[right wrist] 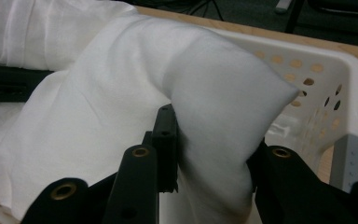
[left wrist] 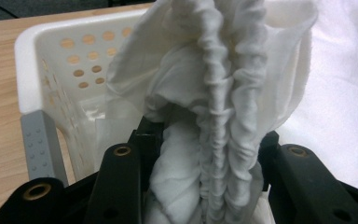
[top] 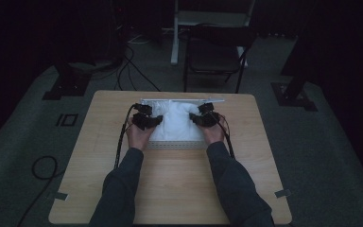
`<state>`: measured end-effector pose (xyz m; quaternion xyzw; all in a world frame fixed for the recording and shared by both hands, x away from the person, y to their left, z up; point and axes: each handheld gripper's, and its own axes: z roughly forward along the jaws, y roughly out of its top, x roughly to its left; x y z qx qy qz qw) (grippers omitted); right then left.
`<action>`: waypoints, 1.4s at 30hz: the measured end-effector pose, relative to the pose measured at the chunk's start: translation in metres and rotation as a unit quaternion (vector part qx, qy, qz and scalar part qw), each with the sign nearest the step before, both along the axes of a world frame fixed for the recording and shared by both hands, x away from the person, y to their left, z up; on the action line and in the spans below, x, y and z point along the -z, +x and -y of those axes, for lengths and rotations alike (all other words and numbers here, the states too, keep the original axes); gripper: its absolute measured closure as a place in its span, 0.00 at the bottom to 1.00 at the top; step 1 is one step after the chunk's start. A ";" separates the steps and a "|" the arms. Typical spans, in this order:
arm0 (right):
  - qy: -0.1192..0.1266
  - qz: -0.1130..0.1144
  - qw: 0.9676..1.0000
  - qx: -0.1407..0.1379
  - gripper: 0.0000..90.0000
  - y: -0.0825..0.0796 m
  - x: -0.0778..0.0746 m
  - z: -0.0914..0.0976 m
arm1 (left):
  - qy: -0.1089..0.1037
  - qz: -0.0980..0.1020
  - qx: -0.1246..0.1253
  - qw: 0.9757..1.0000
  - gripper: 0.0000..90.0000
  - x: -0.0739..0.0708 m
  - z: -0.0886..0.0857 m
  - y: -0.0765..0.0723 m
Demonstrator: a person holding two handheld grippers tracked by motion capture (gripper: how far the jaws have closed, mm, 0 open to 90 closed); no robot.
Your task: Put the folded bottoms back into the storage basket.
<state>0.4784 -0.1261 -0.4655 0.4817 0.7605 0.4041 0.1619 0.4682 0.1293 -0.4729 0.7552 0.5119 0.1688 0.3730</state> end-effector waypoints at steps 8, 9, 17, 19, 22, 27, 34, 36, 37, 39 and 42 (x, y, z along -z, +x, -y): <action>-0.018 -0.016 1.000 -0.009 0.77 -0.001 0.006 -0.003 | 0.008 -0.021 -0.006 1.000 0.65 0.010 0.000 -0.006; -0.021 -0.018 1.000 -0.011 0.77 -0.001 0.007 -0.004 | 0.006 -0.024 -0.007 1.000 0.65 0.012 -0.001 -0.006; -0.029 -0.029 0.999 -0.012 0.71 -0.001 0.008 -0.006 | 0.011 -0.027 -0.020 0.999 0.56 0.013 -0.004 -0.009; -0.039 -0.033 0.999 -0.007 0.58 -0.001 0.008 -0.005 | 0.006 -0.026 -0.019 0.999 0.51 0.013 -0.006 -0.010; -0.043 -0.034 0.998 0.003 0.37 -0.001 0.005 -0.001 | 0.009 -0.017 -0.020 1.000 0.46 0.012 -0.010 -0.013; -0.045 -0.010 0.999 0.012 0.31 -0.007 -0.008 0.007 | 0.008 -0.001 -0.039 0.999 0.38 0.005 -0.019 -0.018; -0.036 0.000 0.999 0.020 0.31 -0.014 -0.013 0.023 | -0.003 0.029 -0.046 0.999 0.35 -0.008 -0.033 -0.030; -0.033 0.002 0.999 0.022 0.31 -0.017 -0.012 0.028 | -0.006 0.034 -0.046 0.998 0.35 -0.009 -0.038 -0.033; -0.032 0.003 0.999 0.023 0.32 -0.019 -0.012 0.030 | -0.008 0.035 -0.046 0.998 0.35 -0.010 -0.040 -0.035; -0.030 0.006 0.999 0.025 0.32 -0.024 -0.011 0.036 | -0.009 0.040 -0.048 0.998 0.35 -0.010 -0.044 -0.039; -0.019 0.004 1.000 0.024 0.32 -0.031 -0.011 0.045 | -0.008 0.051 -0.046 0.998 0.36 -0.010 -0.049 -0.048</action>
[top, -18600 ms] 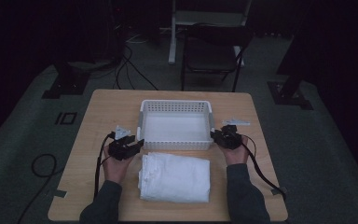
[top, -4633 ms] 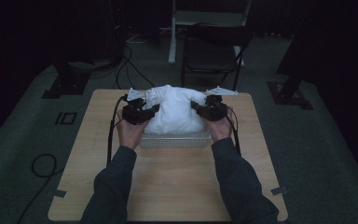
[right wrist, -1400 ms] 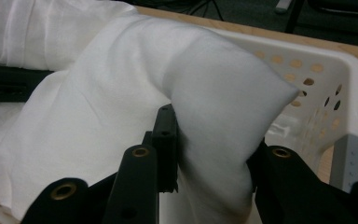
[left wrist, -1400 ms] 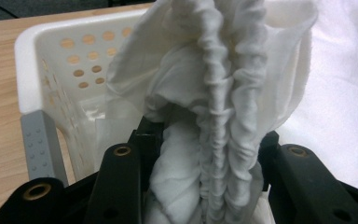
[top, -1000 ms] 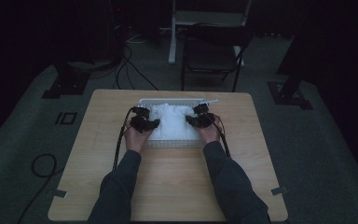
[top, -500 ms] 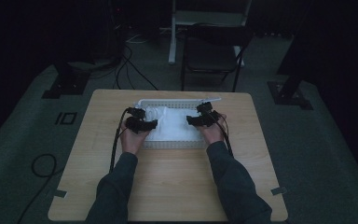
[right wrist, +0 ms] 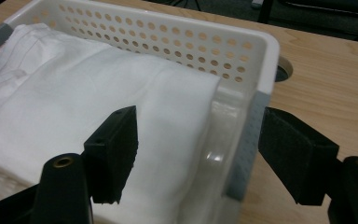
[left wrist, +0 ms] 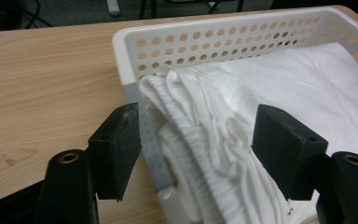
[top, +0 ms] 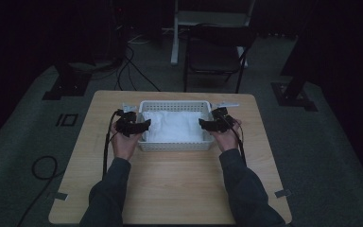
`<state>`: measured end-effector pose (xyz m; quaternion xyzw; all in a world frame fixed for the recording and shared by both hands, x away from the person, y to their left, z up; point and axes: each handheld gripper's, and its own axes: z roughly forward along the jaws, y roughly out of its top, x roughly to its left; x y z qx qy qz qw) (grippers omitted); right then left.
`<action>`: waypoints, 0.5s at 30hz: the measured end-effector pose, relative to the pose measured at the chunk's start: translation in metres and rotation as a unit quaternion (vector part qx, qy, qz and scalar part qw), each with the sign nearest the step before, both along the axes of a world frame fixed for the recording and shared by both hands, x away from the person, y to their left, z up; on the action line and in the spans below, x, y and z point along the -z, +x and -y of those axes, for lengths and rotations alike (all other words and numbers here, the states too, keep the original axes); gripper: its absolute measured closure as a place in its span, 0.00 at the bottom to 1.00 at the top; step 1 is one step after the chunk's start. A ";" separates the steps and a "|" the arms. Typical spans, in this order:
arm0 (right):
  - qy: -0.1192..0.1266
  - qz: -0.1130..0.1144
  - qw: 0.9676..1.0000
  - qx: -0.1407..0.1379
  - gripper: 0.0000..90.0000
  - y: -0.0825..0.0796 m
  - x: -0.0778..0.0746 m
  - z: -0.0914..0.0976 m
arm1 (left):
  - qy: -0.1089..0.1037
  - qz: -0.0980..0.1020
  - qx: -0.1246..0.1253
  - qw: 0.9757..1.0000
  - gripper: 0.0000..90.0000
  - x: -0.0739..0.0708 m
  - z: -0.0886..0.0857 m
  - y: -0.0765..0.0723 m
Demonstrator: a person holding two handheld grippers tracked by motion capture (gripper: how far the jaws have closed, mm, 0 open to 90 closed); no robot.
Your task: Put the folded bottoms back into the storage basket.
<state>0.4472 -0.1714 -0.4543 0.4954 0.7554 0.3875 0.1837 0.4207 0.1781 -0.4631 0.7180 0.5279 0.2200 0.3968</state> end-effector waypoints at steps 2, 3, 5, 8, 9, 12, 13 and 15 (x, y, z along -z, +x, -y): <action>0.007 -0.002 1.000 0.001 0.34 -0.006 0.001 0.006 | -0.004 0.007 0.002 1.000 0.36 0.001 -0.003 -0.007; 0.011 -0.001 1.000 0.000 0.35 -0.010 0.001 0.008 | -0.004 0.009 0.001 1.000 0.36 0.001 -0.005 -0.010; 0.016 0.003 1.000 -0.002 0.37 -0.016 0.002 0.013 | -0.007 0.011 0.000 1.000 0.36 0.004 -0.009 -0.016; 0.015 0.014 1.000 0.005 0.41 -0.027 0.004 0.021 | -0.014 0.015 -0.001 1.000 0.37 0.008 -0.014 -0.025; 0.013 0.018 1.000 0.008 0.42 -0.030 0.005 0.023 | -0.018 0.017 -0.003 1.000 0.37 0.009 -0.015 -0.028; 0.013 0.025 0.999 0.018 0.43 -0.037 0.007 0.031 | -0.022 0.019 -0.005 1.000 0.37 0.014 -0.019 -0.036; 0.013 0.025 0.999 0.018 0.43 -0.037 0.007 0.031 | -0.022 0.019 -0.005 1.000 0.37 0.014 -0.019 -0.036; 0.007 0.030 0.999 0.028 0.44 -0.042 0.009 0.039 | -0.018 0.022 -0.007 1.000 0.37 0.020 -0.021 -0.045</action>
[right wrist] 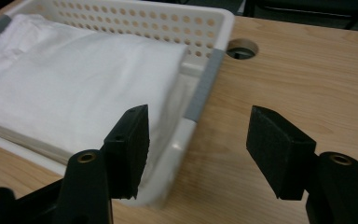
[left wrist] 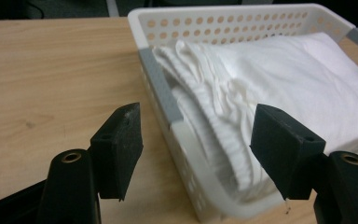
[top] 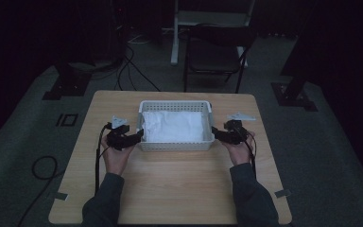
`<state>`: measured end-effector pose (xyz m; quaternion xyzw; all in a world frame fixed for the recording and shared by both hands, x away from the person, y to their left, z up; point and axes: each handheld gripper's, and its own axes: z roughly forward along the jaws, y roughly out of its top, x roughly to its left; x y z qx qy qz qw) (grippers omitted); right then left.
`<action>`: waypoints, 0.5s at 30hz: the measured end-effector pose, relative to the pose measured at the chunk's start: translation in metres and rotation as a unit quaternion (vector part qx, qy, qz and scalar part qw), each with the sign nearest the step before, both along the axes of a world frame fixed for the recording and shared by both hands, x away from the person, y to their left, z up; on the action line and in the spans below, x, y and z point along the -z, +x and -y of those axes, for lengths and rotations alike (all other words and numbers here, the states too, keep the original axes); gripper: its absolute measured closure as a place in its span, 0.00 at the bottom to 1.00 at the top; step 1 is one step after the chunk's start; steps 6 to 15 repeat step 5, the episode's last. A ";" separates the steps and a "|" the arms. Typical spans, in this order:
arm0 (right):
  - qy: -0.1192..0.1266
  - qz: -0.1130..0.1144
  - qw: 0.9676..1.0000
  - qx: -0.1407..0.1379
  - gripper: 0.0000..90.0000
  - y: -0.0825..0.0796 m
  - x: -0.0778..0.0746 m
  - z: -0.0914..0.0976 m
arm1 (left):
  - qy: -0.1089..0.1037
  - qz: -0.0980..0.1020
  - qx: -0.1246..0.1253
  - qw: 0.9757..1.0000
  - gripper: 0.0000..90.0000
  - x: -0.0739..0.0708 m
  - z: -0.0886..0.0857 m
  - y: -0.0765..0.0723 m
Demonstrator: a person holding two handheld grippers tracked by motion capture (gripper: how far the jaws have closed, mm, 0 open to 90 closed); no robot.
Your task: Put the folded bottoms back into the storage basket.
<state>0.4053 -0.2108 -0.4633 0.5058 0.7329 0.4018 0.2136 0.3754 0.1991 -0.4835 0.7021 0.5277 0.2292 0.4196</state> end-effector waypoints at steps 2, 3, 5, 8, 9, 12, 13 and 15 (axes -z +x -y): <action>-0.001 0.000 1.000 0.008 0.44 -0.002 0.002 0.006 | 0.003 0.001 -0.003 1.000 0.37 0.004 -0.002 -0.005; -0.002 0.003 1.000 0.013 0.44 -0.003 0.003 0.009 | 0.007 0.001 -0.005 1.000 0.37 0.006 -0.003 -0.007; -0.005 0.001 1.000 0.021 0.44 -0.003 0.006 0.014 | 0.011 -0.002 -0.008 1.000 0.37 0.010 -0.006 -0.010; -0.005 0.001 1.000 0.021 0.44 -0.003 0.006 0.014 | 0.011 -0.002 -0.008 1.000 0.37 0.010 -0.006 -0.010; -0.005 0.001 1.000 0.021 0.44 -0.003 0.006 0.014 | 0.011 -0.002 -0.008 1.000 0.37 0.010 -0.006 -0.010; -0.005 0.001 1.000 0.021 0.44 -0.003 0.006 0.014 | 0.011 -0.002 -0.008 1.000 0.37 0.010 -0.006 -0.010; -0.005 0.001 1.000 0.021 0.44 -0.003 0.006 0.014 | 0.011 -0.002 -0.008 1.000 0.37 0.010 -0.006 -0.010; -0.005 0.001 1.000 0.021 0.44 -0.003 0.006 0.014 | 0.011 -0.002 -0.008 1.000 0.37 0.010 -0.006 -0.010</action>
